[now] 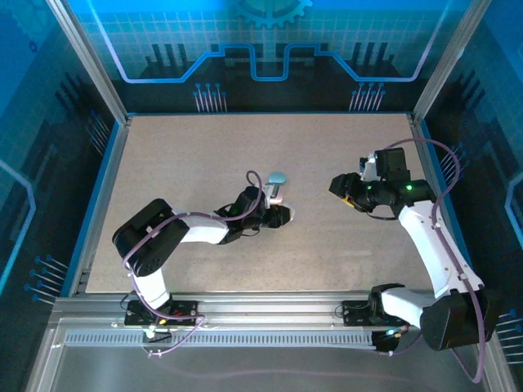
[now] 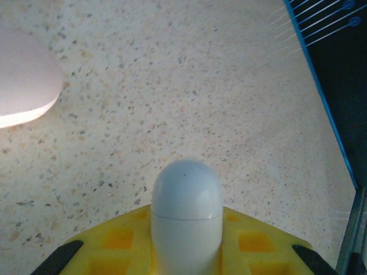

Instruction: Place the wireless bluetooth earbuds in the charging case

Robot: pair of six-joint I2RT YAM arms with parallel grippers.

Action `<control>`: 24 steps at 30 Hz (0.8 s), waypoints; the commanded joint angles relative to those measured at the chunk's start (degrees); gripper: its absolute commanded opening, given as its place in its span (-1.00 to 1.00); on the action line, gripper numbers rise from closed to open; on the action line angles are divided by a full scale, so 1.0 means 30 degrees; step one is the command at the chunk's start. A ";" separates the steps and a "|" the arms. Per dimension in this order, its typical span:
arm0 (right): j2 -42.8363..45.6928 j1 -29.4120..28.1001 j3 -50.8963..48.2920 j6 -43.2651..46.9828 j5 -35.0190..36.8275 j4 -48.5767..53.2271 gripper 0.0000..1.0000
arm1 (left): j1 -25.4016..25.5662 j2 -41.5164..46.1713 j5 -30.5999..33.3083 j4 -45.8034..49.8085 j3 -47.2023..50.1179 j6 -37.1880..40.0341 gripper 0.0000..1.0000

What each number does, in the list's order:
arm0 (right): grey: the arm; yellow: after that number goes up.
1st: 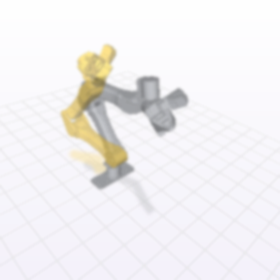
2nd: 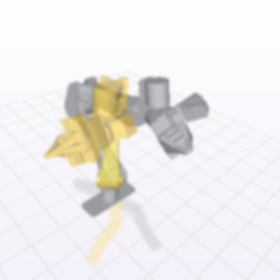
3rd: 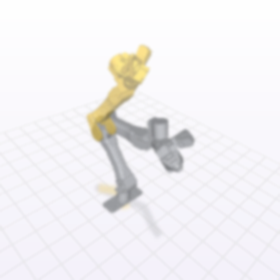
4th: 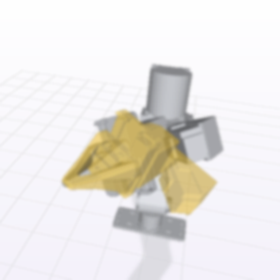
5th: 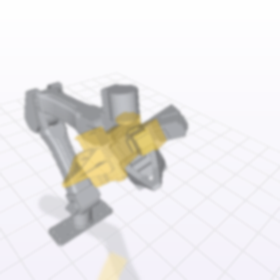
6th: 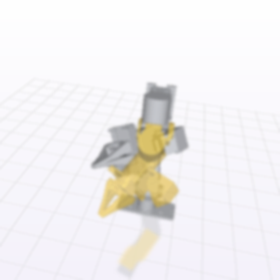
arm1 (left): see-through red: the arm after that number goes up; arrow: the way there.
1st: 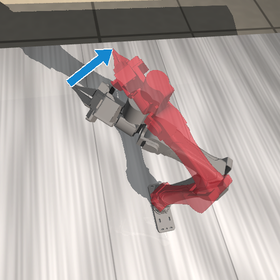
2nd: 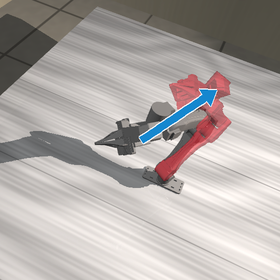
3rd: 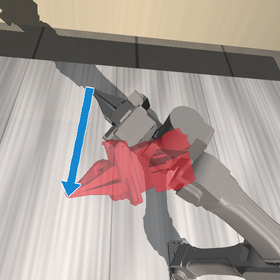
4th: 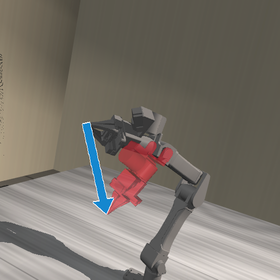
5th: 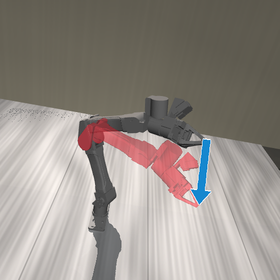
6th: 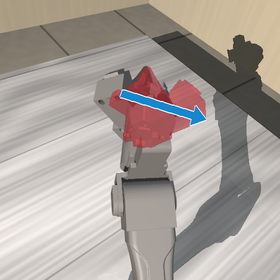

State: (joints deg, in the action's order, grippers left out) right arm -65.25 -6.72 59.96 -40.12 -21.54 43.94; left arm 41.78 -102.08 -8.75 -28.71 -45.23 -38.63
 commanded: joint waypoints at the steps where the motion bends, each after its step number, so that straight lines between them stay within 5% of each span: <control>1: -0.0151 0.0240 -0.0433 -0.0132 -0.0347 -0.0528 0.11 | -0.0246 -0.0399 -0.0098 0.3251 -0.0909 -0.1512 -0.62; 10: -0.0983 0.0277 -0.0682 0.0202 -0.0408 -0.0700 0.11 | -0.0845 -0.0664 0.0390 0.6245 -0.1123 -0.2109 -0.48; 17: -0.1431 0.0400 -0.0388 0.0966 0.0446 -0.0278 0.12 | -0.1120 0.0266 0.1871 0.8557 -0.1387 -0.1447 -0.01; 24: -0.1267 0.0614 0.0258 0.2851 0.5101 -0.0077 0.40 | -0.1182 0.3339 0.5033 1.1002 -0.1688 0.0731 0.30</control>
State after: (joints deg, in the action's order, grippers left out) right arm -69.71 -5.93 58.65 -35.42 -15.11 43.00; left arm 38.79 -96.97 -0.10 -1.74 -49.15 -40.38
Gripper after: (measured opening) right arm 0.676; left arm 0.638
